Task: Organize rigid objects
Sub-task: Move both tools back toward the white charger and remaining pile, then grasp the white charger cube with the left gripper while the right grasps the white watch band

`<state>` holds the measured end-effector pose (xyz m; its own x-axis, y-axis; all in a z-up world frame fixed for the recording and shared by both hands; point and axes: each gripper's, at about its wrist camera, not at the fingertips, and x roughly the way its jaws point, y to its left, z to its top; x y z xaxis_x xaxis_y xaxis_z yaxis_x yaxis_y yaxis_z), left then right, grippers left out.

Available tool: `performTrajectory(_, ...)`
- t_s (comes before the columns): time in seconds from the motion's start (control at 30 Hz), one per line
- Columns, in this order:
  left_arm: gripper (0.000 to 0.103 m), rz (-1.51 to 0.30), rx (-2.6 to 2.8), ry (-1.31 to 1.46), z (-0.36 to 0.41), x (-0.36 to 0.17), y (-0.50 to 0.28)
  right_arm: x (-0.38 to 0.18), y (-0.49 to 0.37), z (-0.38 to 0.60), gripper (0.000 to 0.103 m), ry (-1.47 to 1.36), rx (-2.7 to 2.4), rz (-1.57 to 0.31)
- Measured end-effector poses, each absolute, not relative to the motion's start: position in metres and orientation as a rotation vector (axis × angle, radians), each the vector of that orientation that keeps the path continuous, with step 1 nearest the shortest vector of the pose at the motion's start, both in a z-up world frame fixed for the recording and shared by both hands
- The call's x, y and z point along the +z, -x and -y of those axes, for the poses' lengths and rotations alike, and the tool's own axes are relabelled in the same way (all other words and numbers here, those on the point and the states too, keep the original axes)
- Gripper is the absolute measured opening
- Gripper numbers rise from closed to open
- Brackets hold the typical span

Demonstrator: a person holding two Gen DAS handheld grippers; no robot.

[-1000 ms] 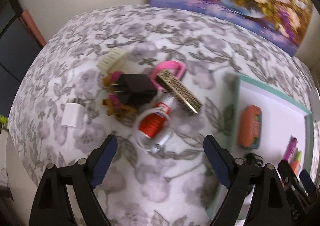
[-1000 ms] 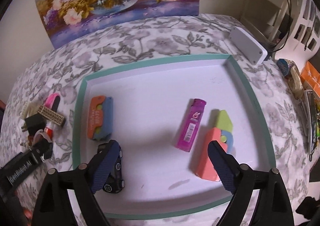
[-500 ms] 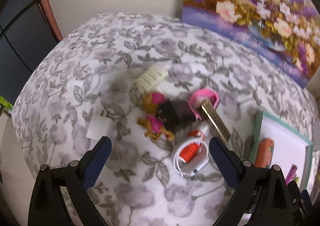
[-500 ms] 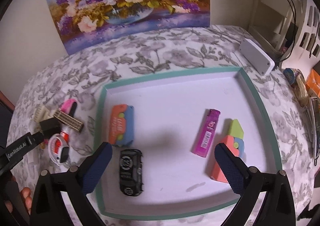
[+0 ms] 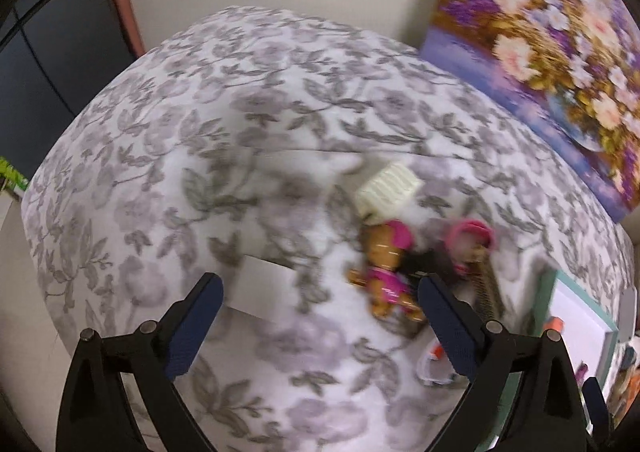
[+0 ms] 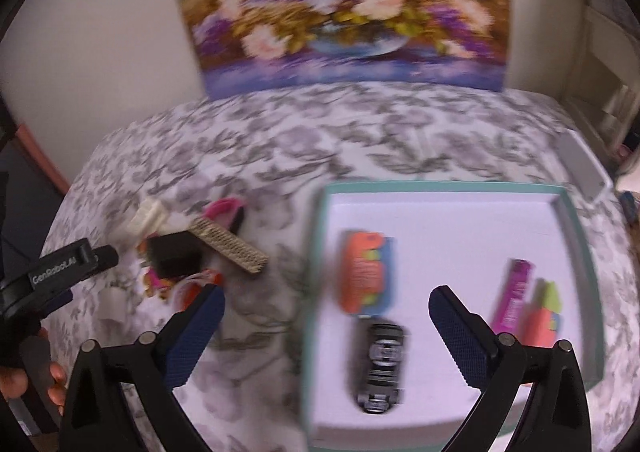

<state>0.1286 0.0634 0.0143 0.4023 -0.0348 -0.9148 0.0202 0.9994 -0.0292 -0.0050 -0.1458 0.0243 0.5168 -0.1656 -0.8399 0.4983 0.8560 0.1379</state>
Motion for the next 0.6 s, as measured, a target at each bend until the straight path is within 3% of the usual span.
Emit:
performTrajectory(0.47,0.098,-1.293,0.033,0.086,-0.104,-0.034,-0.150,-0.022,-0.053,0.082,0.103,-0.391,-0.273,-1.070)
performTrajectory(0.57,0.093,-1.314,0.026,0.075,-0.103,-0.043,-0.153,-0.030,-0.058,0.074,0.103,-0.378,-0.267,-1.091)
performTrajectory(0.6,0.087,-1.319,0.026,0.066,-0.102,-0.046,-0.154,-0.032,-0.059,0.073,0.103,-0.378,-0.266,-1.097)
